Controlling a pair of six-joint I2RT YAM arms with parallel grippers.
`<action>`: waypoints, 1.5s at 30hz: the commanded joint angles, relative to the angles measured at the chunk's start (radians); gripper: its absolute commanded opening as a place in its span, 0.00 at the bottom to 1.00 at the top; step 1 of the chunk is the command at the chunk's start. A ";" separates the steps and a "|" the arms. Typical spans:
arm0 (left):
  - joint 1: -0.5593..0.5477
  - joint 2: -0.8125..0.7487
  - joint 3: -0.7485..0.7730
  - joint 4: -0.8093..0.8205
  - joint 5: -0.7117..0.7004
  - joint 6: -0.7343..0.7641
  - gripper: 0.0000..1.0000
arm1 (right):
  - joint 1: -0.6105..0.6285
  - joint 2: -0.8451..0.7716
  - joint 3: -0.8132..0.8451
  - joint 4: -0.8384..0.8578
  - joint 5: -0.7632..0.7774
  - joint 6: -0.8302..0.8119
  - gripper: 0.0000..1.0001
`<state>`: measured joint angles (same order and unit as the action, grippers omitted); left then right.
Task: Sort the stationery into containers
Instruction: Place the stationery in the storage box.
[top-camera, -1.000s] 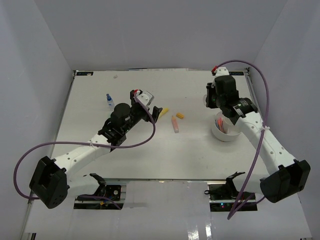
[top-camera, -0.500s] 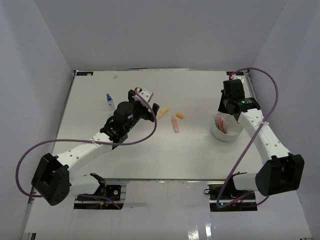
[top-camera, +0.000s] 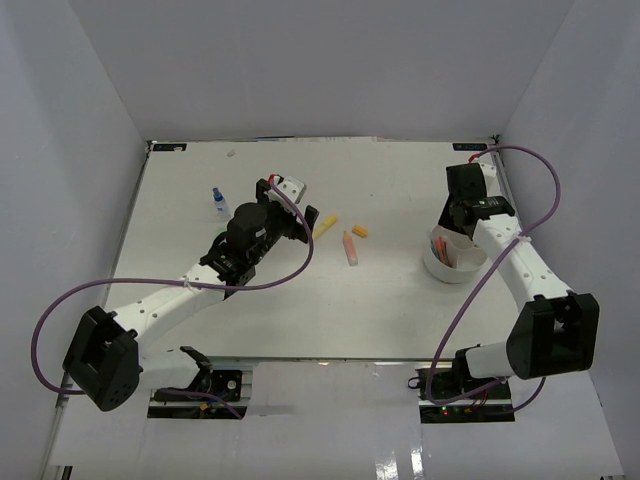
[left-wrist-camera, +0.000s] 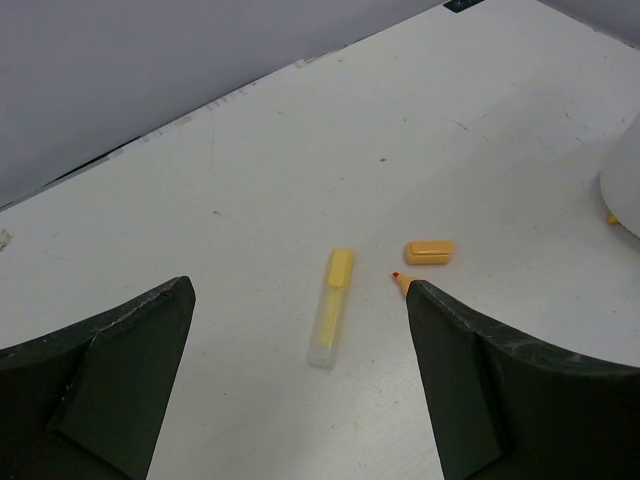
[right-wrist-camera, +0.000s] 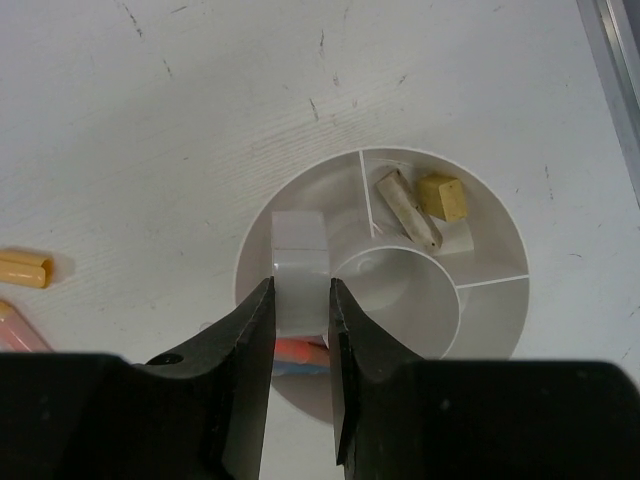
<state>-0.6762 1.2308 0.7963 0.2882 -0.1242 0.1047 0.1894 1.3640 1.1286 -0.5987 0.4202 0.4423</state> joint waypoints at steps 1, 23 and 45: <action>-0.002 -0.002 0.037 -0.012 -0.011 -0.008 0.98 | -0.011 0.023 -0.013 0.040 0.042 0.033 0.08; -0.002 0.016 0.040 -0.020 -0.003 -0.013 0.98 | -0.013 0.044 -0.004 0.053 0.034 0.056 0.43; 0.000 0.245 0.222 -0.262 0.012 -0.148 0.98 | -0.011 -0.414 -0.107 0.283 -0.311 -0.319 0.89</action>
<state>-0.6762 1.4414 0.9474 0.1280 -0.1204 -0.0006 0.1825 0.9756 1.0481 -0.3763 0.1951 0.1963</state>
